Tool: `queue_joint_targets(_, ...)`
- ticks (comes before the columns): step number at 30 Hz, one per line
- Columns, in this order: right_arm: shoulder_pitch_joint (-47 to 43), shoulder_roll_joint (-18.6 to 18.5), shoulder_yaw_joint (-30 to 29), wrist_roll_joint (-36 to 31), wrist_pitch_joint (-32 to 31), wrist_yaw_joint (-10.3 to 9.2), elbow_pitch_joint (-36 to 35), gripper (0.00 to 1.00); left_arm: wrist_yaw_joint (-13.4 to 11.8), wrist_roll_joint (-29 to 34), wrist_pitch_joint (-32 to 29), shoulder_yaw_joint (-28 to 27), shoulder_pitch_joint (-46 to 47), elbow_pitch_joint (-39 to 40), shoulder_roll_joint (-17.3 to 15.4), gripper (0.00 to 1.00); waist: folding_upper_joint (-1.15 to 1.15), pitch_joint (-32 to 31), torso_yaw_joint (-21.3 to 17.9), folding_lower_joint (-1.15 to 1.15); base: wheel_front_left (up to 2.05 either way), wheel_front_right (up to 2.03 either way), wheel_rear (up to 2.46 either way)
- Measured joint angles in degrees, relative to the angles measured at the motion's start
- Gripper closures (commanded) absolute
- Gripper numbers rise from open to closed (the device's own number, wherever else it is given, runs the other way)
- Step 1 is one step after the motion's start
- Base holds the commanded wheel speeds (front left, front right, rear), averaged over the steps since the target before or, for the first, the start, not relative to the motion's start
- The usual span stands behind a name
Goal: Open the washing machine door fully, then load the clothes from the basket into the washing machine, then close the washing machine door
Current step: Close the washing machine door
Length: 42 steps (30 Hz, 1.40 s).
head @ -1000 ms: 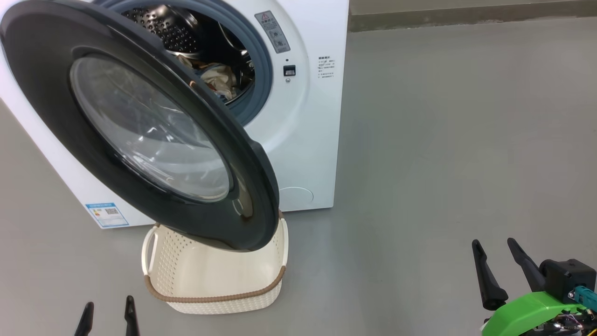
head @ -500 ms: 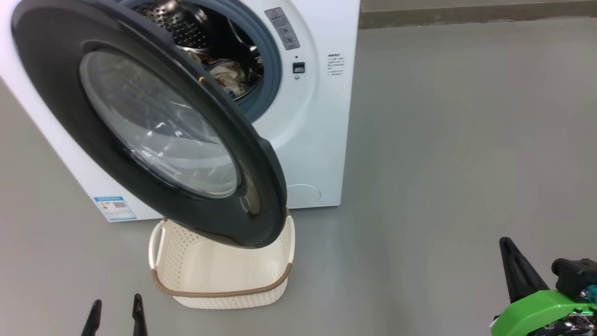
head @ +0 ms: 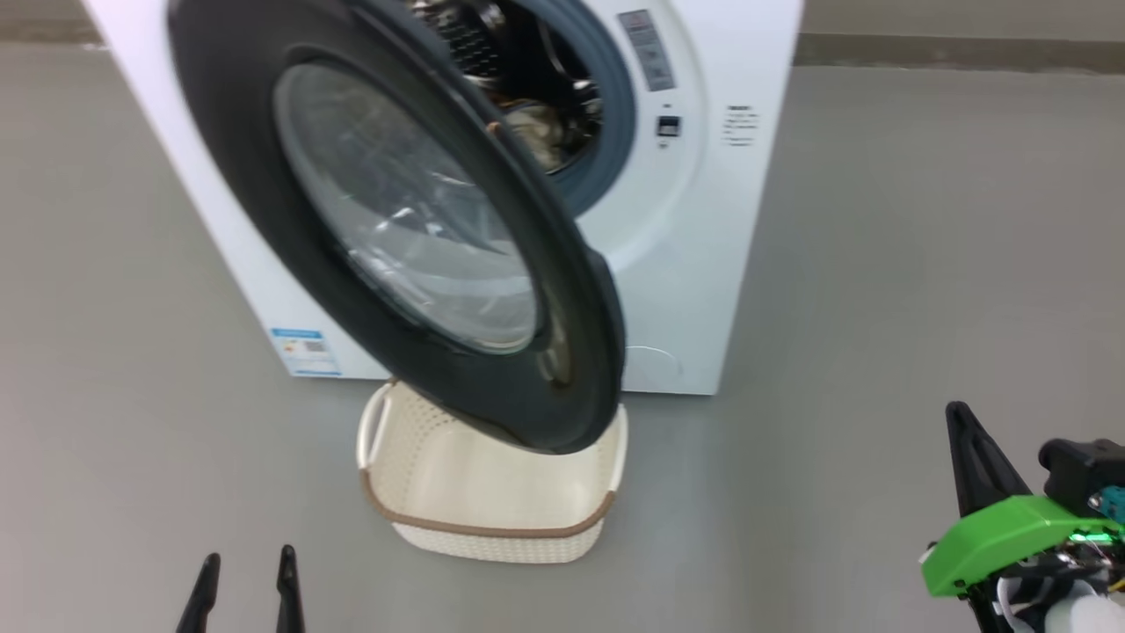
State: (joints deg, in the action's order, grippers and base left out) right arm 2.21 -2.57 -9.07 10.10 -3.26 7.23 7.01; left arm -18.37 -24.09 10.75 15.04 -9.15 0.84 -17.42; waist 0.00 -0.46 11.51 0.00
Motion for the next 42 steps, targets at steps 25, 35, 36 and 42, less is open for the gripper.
queue_joint_targets(25,13.8,-1.5,6.0,0.9,6.0,0.0,10.4,1.0,2.7,0.0,0.1,3.9,3.9,-3.8,1.2,0.0,0.0,-1.2,16.6,0.0,0.0,0.0,0.0)
queue_joint_targets(35,17.5,-1.9,12.5,0.5,5.1,0.0,-2.8,1.0,2.7,0.0,0.4,4.0,4.2,-3.8,1.2,0.0,0.0,-1.2,17.7,0.0,0.0,0.0,0.0)
queue_joint_targets(36,18.4,-2.0,14.4,0.5,4.5,0.0,-5.0,1.0,2.7,-0.1,0.4,3.9,4.2,-3.8,1.2,0.0,0.0,-1.0,17.8,0.0,0.0,0.0,0.0)
queue_joint_targets(42,20.0,-2.0,20.3,0.9,2.2,0.0,-6.7,1.0,2.3,-0.6,1.0,3.5,4.2,-3.8,1.3,0.0,0.0,-0.3,18.3,0.0,0.0,0.0,0.0)
